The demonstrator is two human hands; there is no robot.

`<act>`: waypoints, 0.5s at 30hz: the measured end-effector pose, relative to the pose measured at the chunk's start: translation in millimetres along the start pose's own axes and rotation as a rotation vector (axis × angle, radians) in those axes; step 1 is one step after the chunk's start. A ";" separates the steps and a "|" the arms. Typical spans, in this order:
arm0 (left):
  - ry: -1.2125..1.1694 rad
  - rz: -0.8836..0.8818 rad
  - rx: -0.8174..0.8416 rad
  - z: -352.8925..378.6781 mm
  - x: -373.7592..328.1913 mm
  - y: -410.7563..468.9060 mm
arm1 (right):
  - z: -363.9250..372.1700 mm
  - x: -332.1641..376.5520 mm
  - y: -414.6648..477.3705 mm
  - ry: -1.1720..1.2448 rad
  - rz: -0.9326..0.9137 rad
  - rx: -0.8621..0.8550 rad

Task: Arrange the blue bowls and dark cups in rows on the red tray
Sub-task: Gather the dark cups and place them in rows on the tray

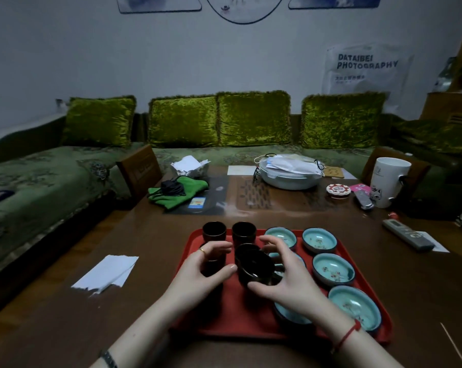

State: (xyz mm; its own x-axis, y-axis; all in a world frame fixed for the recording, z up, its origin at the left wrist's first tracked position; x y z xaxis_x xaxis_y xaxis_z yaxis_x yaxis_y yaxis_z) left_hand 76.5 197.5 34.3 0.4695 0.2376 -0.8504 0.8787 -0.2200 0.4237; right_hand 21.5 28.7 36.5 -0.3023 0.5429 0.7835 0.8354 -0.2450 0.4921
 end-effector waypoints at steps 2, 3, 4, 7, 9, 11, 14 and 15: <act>0.053 0.012 -0.042 -9.1 7.2 -7.9 | 6.6 -3.7 -5.9 -0.041 -0.011 0.032; 0.081 0.013 -0.061 -13.0 10.9 -11.3 | 9.1 -5.2 -8.6 -0.056 -0.012 0.044; 0.105 0.010 -0.075 -15.9 14.2 -14.6 | 11.1 -6.9 -10.9 -0.069 -0.011 0.052; 0.153 0.014 -0.074 -19.4 21.7 -24.2 | 15.6 -12.6 -16.3 -0.103 -0.007 0.070; 0.168 0.013 -0.057 -18.6 25.0 -29.1 | 17.6 -15.5 -19.0 -0.140 -0.003 0.085; 0.176 0.010 -0.037 -17.0 27.7 -32.7 | 18.8 -16.9 -21.3 -0.176 -0.010 0.096; 0.206 0.019 -0.019 -16.0 30.8 -34.8 | 19.6 -17.3 -23.9 -0.208 -0.023 0.104; 0.214 0.018 -0.014 -16.1 31.9 -34.9 | 19.3 -17.3 -24.2 -0.212 -0.025 0.103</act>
State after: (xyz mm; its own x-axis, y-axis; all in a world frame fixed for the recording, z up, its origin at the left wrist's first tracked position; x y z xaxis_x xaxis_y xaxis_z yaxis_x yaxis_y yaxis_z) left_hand 62.2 228.0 -2.6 0.4917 0.4296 -0.7574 0.8702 -0.2130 0.4442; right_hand 15.4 40.8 3.7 -0.2294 0.7069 0.6690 0.8747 -0.1518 0.4603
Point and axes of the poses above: each hand's wrist, its own y-axis towards the middle knuckle, its own z-axis out of the palm, x = y × z, the point moved 5 cm from there along y, towards the middle knuckle, and after that the axes turned 15 degrees about -x, right-handed, at the moved point
